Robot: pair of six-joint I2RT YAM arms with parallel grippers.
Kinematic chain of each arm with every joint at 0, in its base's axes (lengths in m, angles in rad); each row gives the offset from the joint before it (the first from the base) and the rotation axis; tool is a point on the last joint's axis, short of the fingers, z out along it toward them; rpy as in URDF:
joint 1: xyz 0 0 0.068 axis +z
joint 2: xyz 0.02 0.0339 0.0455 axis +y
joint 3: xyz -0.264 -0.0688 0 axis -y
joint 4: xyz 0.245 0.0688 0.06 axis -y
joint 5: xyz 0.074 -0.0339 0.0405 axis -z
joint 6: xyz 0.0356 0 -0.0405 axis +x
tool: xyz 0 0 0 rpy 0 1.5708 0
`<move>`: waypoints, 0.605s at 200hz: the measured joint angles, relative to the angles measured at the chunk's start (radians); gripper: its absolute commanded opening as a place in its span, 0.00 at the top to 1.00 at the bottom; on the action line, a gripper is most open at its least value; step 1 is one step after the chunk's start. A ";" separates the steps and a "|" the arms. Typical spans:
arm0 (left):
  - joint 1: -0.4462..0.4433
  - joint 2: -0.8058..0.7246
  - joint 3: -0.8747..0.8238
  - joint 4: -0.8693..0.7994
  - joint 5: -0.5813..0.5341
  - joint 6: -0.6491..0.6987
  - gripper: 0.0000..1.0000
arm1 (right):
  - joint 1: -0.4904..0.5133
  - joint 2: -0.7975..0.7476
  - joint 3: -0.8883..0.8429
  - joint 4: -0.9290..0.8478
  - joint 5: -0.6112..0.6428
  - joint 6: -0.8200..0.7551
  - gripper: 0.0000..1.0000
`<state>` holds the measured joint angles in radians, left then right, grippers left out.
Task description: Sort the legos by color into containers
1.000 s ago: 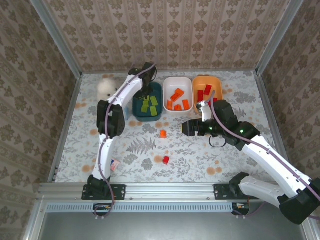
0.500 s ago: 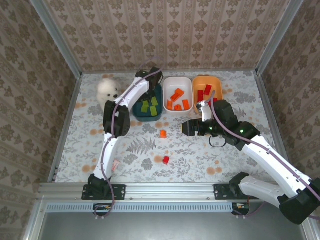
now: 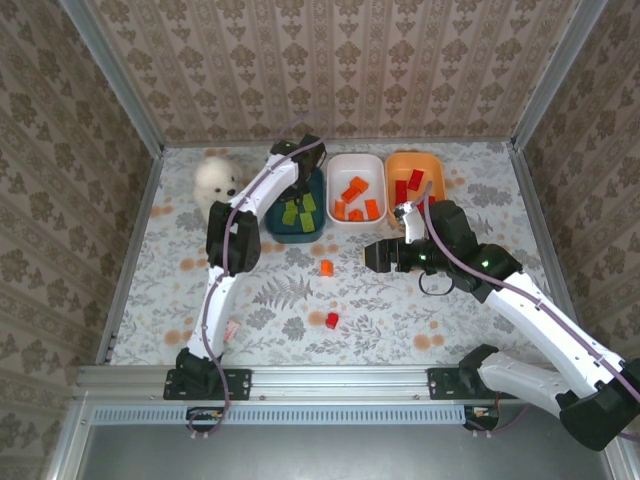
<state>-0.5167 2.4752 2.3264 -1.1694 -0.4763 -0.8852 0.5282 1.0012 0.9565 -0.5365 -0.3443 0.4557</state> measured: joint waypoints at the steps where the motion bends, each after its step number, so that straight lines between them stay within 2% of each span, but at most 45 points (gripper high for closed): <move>1: 0.000 0.000 0.000 0.000 0.000 0.000 0.66 | 0.000 0.000 0.000 -0.001 0.000 0.000 0.23; 27: -0.002 0.000 0.000 0.002 0.001 0.008 0.57 | 0.000 -0.002 0.000 -0.021 0.001 -0.001 0.23; 60: -0.008 0.000 0.018 0.004 0.003 0.020 0.50 | 0.000 -0.011 0.000 -0.041 0.008 -0.008 0.23; 121: -0.026 -0.020 0.076 0.008 0.008 0.034 0.46 | 0.000 -0.014 0.000 -0.049 0.015 -0.008 0.23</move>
<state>-0.5426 2.4554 2.4027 -1.1618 -0.4683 -0.8513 0.5282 0.9874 0.9565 -0.5854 -0.3294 0.4477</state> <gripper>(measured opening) 0.534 0.773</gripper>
